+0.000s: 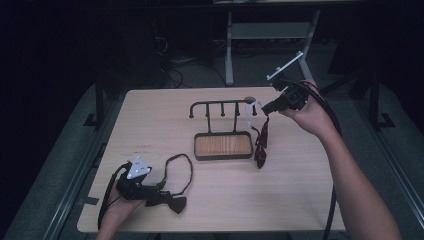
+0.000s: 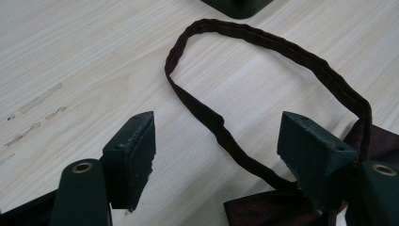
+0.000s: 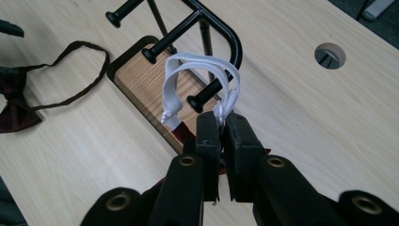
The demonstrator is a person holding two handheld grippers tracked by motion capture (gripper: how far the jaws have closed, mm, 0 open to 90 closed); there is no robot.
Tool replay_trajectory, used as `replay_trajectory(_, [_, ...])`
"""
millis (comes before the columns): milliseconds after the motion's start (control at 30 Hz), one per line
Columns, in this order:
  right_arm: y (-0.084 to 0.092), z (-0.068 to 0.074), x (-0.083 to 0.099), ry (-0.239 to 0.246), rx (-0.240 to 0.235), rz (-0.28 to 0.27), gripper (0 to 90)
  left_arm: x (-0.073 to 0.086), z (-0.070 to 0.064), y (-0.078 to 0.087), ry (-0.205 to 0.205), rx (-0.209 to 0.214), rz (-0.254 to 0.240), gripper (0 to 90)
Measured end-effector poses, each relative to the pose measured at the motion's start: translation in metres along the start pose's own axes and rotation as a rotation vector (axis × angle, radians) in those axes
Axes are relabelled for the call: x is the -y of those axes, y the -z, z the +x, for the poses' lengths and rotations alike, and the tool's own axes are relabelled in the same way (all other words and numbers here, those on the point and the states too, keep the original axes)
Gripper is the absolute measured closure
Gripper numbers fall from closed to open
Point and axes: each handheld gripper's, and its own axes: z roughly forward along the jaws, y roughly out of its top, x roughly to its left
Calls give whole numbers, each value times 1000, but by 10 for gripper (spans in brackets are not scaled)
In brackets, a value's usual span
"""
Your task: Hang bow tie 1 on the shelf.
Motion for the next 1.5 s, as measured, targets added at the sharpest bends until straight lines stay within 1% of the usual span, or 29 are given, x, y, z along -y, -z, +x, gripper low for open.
replay_trajectory(333, [-8, -13, -6, -37, 13, 11, 842, 1, 1, -1, 3, 3, 3, 289])
replay_trajectory(600, [-14, -21, -4, -62, 13, 25, 840, 1, 1, -1, 3, 4, 7, 288])
replay_trajectory(667, [-16, -22, -3, -61, 10, 25, 841, 1, 1, -1, 7, 5, 7, 288])
replay_trajectory(700, [-17, -23, -1, -72, 9, 29, 842, 1, 1, -1, 7, 6, 9, 288])
replay_trajectory(933, [-22, -26, 5, -77, -1, 34, 844, 1, 1, -2, 2, 7, 11, 288])
replay_trajectory(1300, [-23, -27, 14, -84, -30, 17, 822, 2, 2, -3, 4, 7, 10, 288])
replay_trajectory(1500, [-22, -28, 17, -87, -35, 14, 807, 2, 2, -2, 3, 5, 13, 288])
